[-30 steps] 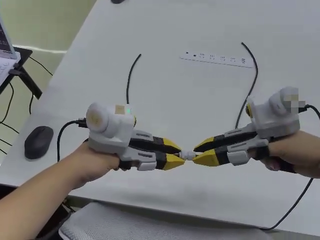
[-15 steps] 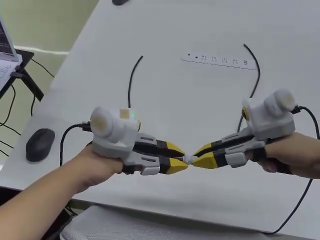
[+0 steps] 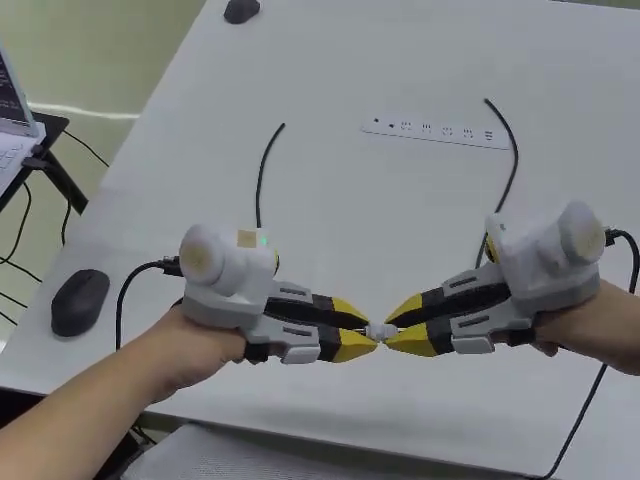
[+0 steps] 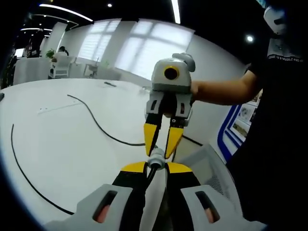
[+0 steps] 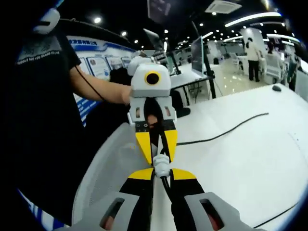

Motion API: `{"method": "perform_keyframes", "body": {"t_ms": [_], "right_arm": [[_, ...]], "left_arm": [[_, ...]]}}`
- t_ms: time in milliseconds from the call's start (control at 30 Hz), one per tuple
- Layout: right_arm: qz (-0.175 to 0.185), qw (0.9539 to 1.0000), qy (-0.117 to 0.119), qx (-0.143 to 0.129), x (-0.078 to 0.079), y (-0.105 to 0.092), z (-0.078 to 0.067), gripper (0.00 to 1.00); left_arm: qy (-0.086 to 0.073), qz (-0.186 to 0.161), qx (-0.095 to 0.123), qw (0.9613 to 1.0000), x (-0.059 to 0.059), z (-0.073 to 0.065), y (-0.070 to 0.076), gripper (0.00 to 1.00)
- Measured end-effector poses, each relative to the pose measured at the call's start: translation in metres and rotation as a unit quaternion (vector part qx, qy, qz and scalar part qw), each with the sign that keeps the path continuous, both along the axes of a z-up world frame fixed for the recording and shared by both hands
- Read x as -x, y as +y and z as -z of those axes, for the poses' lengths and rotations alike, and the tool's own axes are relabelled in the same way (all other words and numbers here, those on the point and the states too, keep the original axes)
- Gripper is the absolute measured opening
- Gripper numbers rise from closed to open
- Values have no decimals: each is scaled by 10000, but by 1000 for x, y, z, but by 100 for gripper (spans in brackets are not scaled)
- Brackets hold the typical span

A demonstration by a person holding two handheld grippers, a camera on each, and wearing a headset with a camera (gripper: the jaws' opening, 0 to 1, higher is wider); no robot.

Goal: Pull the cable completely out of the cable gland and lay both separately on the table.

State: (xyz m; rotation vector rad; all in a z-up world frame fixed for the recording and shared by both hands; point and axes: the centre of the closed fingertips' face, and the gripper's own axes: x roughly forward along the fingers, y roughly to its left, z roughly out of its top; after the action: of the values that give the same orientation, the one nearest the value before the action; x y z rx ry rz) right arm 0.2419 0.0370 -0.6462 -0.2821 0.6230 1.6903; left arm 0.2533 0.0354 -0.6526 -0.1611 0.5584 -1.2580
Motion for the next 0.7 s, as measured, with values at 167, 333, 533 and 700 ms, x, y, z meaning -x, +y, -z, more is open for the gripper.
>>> {"method": "perform_keyframes", "body": {"t_ms": [167, 333, 533, 700], "right_arm": [[-210, 9908, -1332, 90, -3, -1, 5, 7], [-357, 9695, -2413, 217, -1, 1, 7, 7], [-383, 9360, -3469, 448, -1, 2, 11, 7], [-305, 9197, -3870, 593, 0, 6, 19, 7]], "left_arm": [[74, -62, 18, 10000, 0, -1, 2, 14], [196, -111, 34, 9997, 0, 0, 3, 15], [280, -152, 44, 9995, 1, 3, 4, 14], [247, -167, -133, 9995, 1, 10, 5, 14]]}}
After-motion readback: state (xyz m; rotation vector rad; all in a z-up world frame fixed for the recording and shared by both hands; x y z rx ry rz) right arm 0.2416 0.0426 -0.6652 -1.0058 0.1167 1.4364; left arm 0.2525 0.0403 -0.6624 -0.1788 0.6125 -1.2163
